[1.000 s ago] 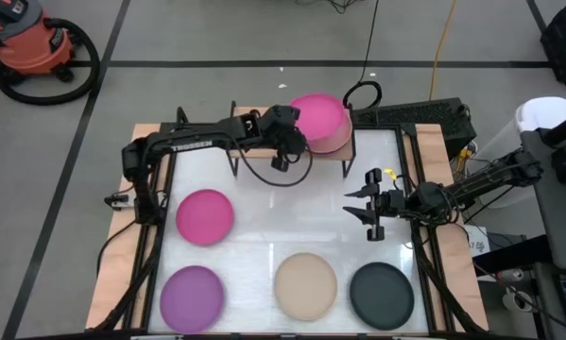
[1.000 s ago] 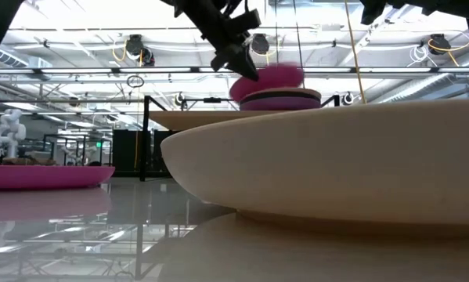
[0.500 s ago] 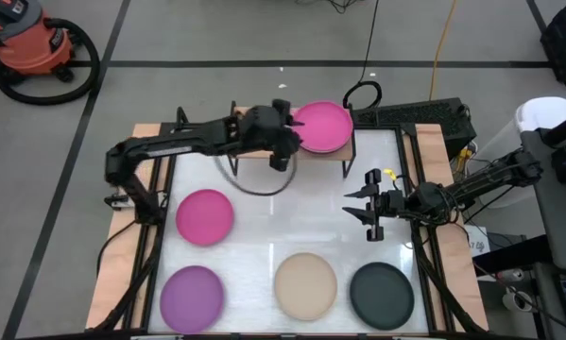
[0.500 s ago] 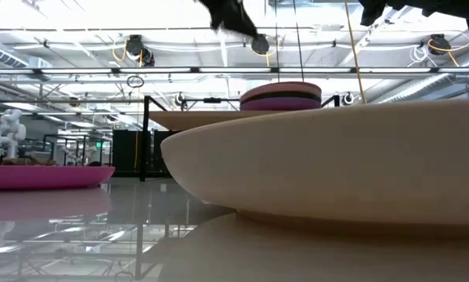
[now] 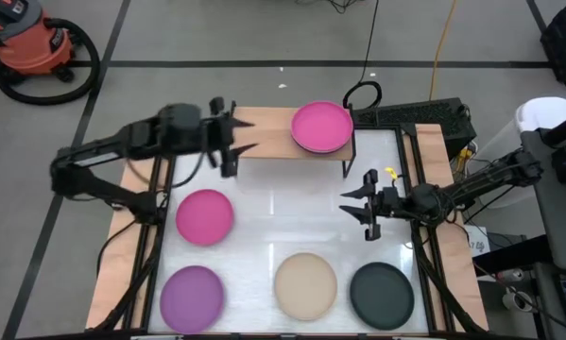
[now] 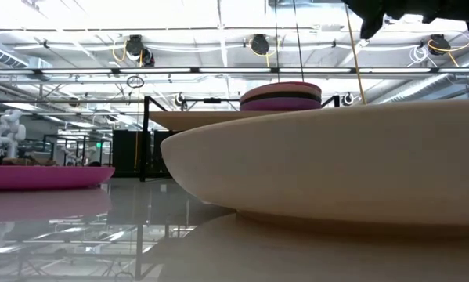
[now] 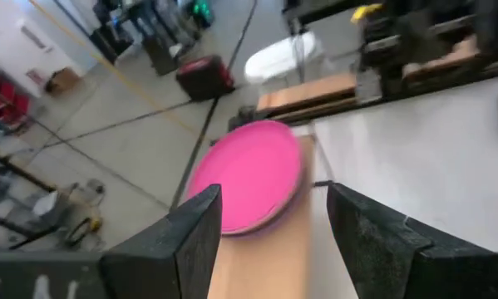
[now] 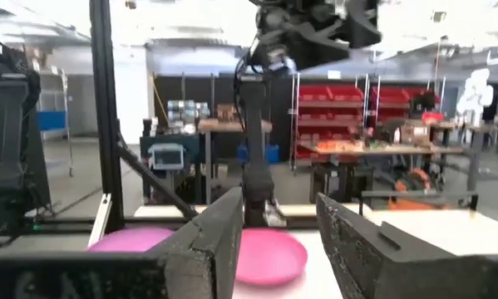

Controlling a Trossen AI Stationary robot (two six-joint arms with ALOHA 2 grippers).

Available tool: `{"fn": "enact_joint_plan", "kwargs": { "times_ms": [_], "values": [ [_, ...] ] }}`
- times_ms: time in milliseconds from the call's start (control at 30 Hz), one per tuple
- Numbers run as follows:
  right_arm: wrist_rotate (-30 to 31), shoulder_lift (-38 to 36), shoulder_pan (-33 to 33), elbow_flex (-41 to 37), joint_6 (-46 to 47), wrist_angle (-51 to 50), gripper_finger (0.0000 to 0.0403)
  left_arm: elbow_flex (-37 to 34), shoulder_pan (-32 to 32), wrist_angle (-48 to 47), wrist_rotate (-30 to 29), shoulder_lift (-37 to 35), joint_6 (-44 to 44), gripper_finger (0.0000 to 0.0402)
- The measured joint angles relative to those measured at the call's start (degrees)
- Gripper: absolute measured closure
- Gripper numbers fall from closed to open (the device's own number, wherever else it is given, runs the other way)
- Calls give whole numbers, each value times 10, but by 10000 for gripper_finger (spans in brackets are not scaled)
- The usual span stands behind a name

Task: Place and stack plates onto a shelf
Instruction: Put the white plate on the shelf

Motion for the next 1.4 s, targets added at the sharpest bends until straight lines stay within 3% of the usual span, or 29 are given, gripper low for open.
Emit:
{"fn": "enact_joint_plan", "kwargs": {
  "times_ms": [167, 333, 600, 767, 1167, 1400],
  "values": [
    [29, 11, 0, 73, 48, -167, 264, -179, -53, 148, 4, -118, -51, 179],
    [39, 78, -3, 149, 102, -309, 264, -357, -115, 292, -9, -203, -88, 179],
    [-95, 190, -11, 189, 213, -376, 264, -558, -170, 520, -40, -265, -103, 179],
    [-126, 257, -15, 189, 277, -394, 264, -604, -176, 560, -42, -267, -120, 179],
    [-227, 383, -24, 188, 331, -325, 264, -607, -176, 556, -42, -266, -130, 179],
    [-258, 403, -34, 188, 345, -315, 264, -607, -176, 554, -42, -266, -139, 179]
  ]
}}
